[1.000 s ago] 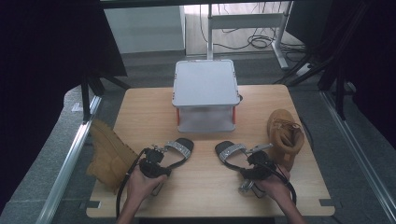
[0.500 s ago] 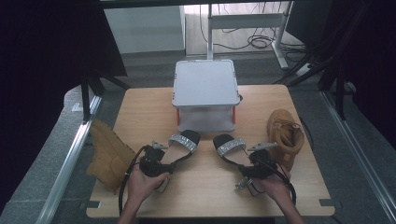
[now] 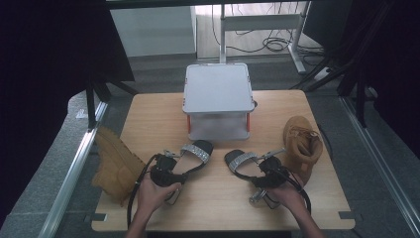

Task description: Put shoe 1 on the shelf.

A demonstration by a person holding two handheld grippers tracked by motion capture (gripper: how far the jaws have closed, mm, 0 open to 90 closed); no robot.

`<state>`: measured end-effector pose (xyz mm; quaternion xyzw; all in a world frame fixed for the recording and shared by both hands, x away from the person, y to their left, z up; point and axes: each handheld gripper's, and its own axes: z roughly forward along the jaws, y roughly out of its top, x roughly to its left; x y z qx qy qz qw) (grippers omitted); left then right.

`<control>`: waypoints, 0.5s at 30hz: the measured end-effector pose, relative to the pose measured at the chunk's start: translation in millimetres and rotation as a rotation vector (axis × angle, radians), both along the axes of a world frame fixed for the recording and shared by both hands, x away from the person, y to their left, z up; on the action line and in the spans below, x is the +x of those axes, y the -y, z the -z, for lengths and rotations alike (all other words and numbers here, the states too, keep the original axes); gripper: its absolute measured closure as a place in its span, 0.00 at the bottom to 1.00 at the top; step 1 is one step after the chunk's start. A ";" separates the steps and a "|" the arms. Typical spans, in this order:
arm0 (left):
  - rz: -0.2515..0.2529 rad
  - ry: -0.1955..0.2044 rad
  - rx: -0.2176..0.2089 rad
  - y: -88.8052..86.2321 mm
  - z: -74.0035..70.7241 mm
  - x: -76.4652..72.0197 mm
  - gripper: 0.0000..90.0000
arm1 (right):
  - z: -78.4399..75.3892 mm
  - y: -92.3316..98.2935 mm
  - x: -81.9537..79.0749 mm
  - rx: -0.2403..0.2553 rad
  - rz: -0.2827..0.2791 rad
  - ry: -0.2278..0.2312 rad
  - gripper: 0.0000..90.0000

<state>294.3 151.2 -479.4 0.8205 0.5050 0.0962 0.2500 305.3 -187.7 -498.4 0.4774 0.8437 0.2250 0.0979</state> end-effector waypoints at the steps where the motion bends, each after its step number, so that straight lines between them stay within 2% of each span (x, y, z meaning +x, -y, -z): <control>1: 0.001 0.000 0.000 0.2 0.1 0.0 0.47 | 0.0 -1.8 0.6 -0.016 -0.010 -0.018 0.39; 4: 0.002 0.002 -0.002 0.3 0.2 0.1 0.47 | 2.1 -3.2 3.3 -0.046 -0.030 -0.071 0.37; 6: 0.003 0.001 -0.003 0.4 0.3 0.6 0.47 | 6.3 -3.6 4.3 -0.084 -0.040 -0.101 0.35; 7: 0.003 0.004 -0.004 0.6 0.6 0.8 0.47 | 7.2 -2.6 5.4 -0.078 -0.045 -0.111 0.38; 8: 0.005 0.003 -0.002 0.6 0.6 1.0 0.47 | 7.2 -2.6 5.4 -0.078 -0.045 -0.111 0.38; 9: 0.004 0.004 -0.005 0.8 0.7 1.2 0.47 | 5.8 -2.4 5.3 -0.066 -0.047 -0.108 0.44; 11: 0.002 0.005 -0.007 0.7 0.3 1.5 0.47 | 5.3 -2.1 5.5 -0.065 -0.040 -0.098 0.45; 15: -0.005 0.010 -0.018 -1.2 -1.3 2.0 0.47 | 5.7 2.0 5.2 -0.018 -0.027 -0.089 0.46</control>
